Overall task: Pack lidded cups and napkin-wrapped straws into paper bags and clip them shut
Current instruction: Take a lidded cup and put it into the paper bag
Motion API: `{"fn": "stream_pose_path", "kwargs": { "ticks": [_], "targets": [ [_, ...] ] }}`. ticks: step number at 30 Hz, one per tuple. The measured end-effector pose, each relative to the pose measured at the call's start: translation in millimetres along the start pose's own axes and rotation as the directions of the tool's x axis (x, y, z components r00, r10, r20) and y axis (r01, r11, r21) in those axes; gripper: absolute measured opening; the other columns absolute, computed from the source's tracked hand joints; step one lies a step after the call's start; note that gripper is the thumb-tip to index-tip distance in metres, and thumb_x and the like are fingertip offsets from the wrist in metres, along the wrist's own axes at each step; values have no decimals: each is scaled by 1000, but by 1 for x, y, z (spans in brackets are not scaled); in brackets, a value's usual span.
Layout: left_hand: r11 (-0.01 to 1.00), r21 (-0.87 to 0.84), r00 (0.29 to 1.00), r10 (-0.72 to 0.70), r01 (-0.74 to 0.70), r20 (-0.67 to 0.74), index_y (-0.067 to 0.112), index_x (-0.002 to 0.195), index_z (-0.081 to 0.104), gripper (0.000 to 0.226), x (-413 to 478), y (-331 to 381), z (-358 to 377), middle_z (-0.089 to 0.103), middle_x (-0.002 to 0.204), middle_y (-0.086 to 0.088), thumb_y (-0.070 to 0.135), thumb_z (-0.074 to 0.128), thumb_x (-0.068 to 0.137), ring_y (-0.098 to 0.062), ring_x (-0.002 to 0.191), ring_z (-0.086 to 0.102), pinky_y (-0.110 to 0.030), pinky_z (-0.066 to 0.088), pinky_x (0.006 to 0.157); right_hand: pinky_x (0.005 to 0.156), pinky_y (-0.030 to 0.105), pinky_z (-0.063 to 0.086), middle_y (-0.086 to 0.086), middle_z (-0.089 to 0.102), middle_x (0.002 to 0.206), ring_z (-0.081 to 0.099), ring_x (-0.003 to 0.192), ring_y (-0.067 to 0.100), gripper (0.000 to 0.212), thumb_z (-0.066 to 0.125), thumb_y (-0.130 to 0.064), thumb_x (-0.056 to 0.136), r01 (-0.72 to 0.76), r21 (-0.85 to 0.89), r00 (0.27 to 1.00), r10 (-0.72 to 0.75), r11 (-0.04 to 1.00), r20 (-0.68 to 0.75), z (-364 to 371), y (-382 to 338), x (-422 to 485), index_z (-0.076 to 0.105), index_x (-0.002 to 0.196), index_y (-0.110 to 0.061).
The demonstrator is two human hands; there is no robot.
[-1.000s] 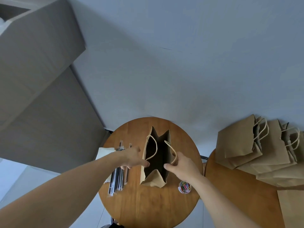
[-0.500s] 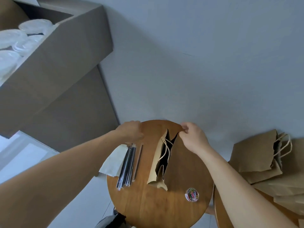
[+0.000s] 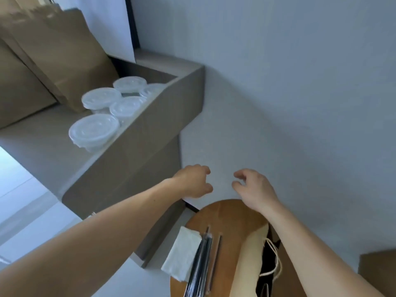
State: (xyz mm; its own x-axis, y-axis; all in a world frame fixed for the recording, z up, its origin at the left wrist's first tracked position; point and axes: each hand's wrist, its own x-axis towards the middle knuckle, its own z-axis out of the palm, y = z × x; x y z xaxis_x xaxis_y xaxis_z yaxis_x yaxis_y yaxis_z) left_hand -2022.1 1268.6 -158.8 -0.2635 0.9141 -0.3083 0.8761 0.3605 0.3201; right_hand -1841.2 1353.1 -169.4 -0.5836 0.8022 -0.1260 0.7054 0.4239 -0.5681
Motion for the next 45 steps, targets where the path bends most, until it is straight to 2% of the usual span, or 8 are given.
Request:
{"fn": "stream_pose_path", "kwargs": {
  "ticks": [6,10,12,19,25,29,38,45],
  "targets": [
    [991,117,926,102,-64,-364,24,141,46,53,-18,-3,-140,50,140,-4,40,53,91,-28,126,49,-36,41,96,96,32,43,4,66,124,60,116,23,34,65,-26,89,173,-66,948,-184,983,-259,-81,-102,57,66,122,-16],
    [992,130,857,68,-1,-510,25,134,52,47,-44,-47,-217,57,131,2,40,51,90,-24,116,55,-30,45,77,97,33,44,3,68,120,61,112,23,32,64,-26,89,287,-92,905,-301,954,-300,-110,-185,80,67,119,-17],
    [994,100,840,18,43,-542,24,133,54,46,-58,-81,-245,58,131,2,39,53,89,-24,117,55,-33,47,86,98,33,45,2,68,120,61,112,21,32,64,-28,89,369,-91,879,-379,925,-290,-108,-228,92,67,119,-18],
    [957,14,814,-237,288,-531,26,138,49,50,-90,-195,-267,53,135,5,40,54,91,-21,121,50,-33,44,89,98,30,43,-5,56,136,53,122,14,57,69,-41,83,610,-161,792,-595,776,137,-35,-349,132,53,135,-23],
    [937,-22,801,-311,349,-512,28,138,48,50,-98,-250,-261,56,128,7,41,52,89,-19,113,53,-31,44,80,103,43,42,-14,31,152,38,135,17,108,80,-58,60,642,-358,750,-458,678,476,25,-396,167,22,149,-42],
    [934,-49,800,-328,353,-502,28,139,47,51,-100,-268,-259,57,119,9,40,51,89,-15,101,49,-29,40,74,102,50,45,-18,23,154,35,137,22,122,81,-63,46,623,-436,757,-360,649,546,43,-402,184,15,147,-52],
    [934,-8,795,-309,357,-523,30,138,47,51,-99,-264,-262,56,127,7,41,51,89,-19,112,53,-30,38,74,100,41,43,-3,37,129,37,126,20,99,86,-43,58,603,-198,785,-531,773,319,40,-399,188,35,143,-40],
    [953,80,788,-193,293,-584,25,135,51,47,-95,-217,-285,57,129,2,42,53,90,-24,116,53,-31,38,79,108,34,37,3,37,139,39,131,18,92,89,-38,63,638,6,770,-638,770,-6,-63,-393,149,41,142,-32]
  ]
}}
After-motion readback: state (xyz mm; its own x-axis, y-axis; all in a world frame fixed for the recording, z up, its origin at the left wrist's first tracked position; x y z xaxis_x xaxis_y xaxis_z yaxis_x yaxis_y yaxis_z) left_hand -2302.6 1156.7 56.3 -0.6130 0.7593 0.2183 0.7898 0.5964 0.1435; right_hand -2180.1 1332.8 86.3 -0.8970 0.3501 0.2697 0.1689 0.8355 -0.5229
